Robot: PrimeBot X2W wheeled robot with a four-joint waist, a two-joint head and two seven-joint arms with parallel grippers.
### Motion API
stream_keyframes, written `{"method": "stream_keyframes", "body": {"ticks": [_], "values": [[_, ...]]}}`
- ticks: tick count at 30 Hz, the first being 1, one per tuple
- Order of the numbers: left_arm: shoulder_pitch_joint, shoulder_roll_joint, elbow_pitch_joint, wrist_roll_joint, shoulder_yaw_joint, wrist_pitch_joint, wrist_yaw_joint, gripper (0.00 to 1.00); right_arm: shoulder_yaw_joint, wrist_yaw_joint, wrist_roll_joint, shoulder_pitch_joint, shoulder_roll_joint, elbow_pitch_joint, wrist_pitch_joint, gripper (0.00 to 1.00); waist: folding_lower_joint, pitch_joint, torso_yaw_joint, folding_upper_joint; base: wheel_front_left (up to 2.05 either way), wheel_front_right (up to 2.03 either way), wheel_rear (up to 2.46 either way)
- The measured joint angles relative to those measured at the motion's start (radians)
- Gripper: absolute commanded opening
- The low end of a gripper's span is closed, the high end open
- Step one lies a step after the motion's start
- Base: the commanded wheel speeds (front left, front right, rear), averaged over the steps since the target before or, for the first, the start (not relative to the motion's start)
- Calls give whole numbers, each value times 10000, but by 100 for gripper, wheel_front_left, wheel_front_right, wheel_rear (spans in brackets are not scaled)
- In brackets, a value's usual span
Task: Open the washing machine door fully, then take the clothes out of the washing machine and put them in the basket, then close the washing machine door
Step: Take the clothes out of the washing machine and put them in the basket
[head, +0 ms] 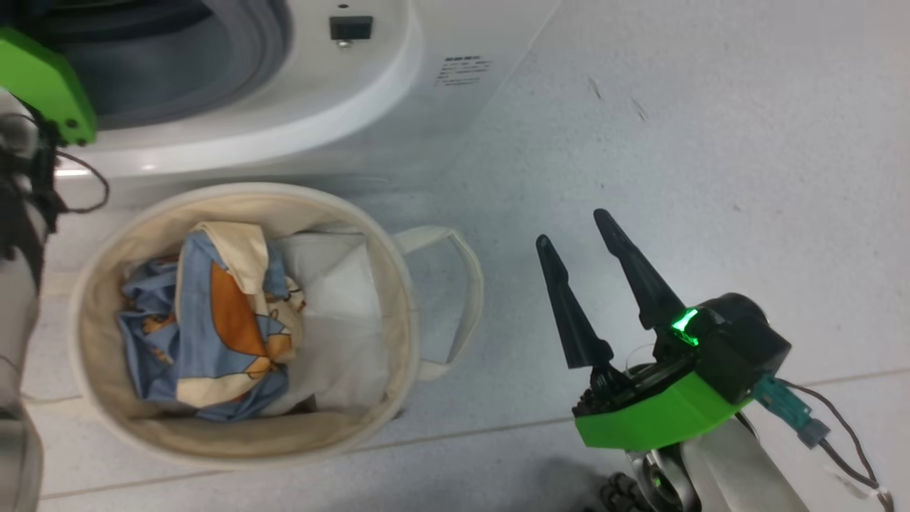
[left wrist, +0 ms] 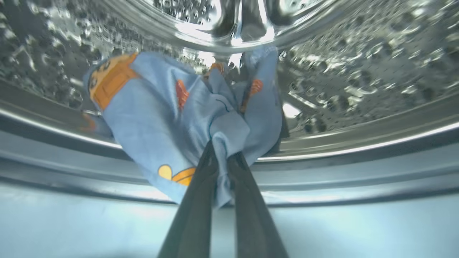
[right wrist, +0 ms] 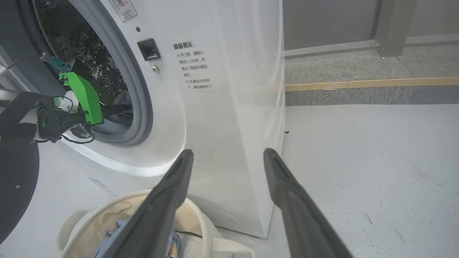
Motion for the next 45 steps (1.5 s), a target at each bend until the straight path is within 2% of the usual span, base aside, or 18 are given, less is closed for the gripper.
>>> {"method": "stream_keyframes", "body": {"ticks": [6, 11, 16, 22, 25, 28, 29, 30, 31, 38, 41, 45], "values": [[613, -382, -54, -167, 42, -1183, -525, 0, 61, 0, 15, -51, -2, 313, 0, 100, 0, -618, 360, 0, 0, 0, 0], [1451, -644, -675, -205, 36, -1429, -899, 0, 71, 0, 117, -91, -4, 631, 0, 100, -1, -1254, 741, 0, 0, 0, 0], [2766, -713, -2481, -326, 297, -1440, -1172, 0, 50, 0, 192, -114, -6, 966, 0, 100, -1, -1992, 1182, 0, 0, 0, 0], [4521, -679, -4537, -598, 537, -1440, -1290, 0, -148, 0, 276, -51, -8, 1313, 0, 100, -1, -3008, 1740, 1, 0, 0, 0], [5195, -516, -5766, -882, 483, -1271, -1365, 0, -280, 0, 278, 149, -8, 1384, 0, 100, -1, -3501, 2054, 1, 0, 0, 0], [5713, -155, -7430, -1160, 491, -541, -1346, 0, -366, 0, 366, 319, -8, 1390, 0, 100, -1, -3936, 2382, 0, 0, 0, 0], [6059, 142, -8782, -1361, 564, 96, -1099, 0, -364, 0, 445, 349, -8, 1388, 0, 100, -1, -4208, 2589, 1, 0, 0, 0], [6240, 297, -9505, -1465, 652, 407, -909, 0, -357, 0, 460, 362, -8, 1388, 0, 100, -1, -4337, 2682, 1, 0, 0, 0], [6240, 297, -9505, -1465, 652, 407, -909, 0, -357, 0, 460, 362, -8, 1388, 0, 100, -1, -4337, 2682, 1, 0, 0, 0], [7150, 1279, -13892, -2222, 1363, 2711, 447, 0, -226, 0, 616, 716, -8, 1404, 0, 100, -2, -4987, 3088, 1, 0, 0, 0], [7556, 1534, -14866, -2506, 1605, 3294, 878, 0, -230, 0, 614, 710, -6, 1404, 0, 100, -2, -5029, 3063, 1, 0, 0, 0], [8493, 1546, -15304, -2708, 1605, 3513, 1118, 0, -236, 0, 600, 710, -8, 1482, 0, 100, -2, -4962, 2968, 1, 0, 0, 0]]}}
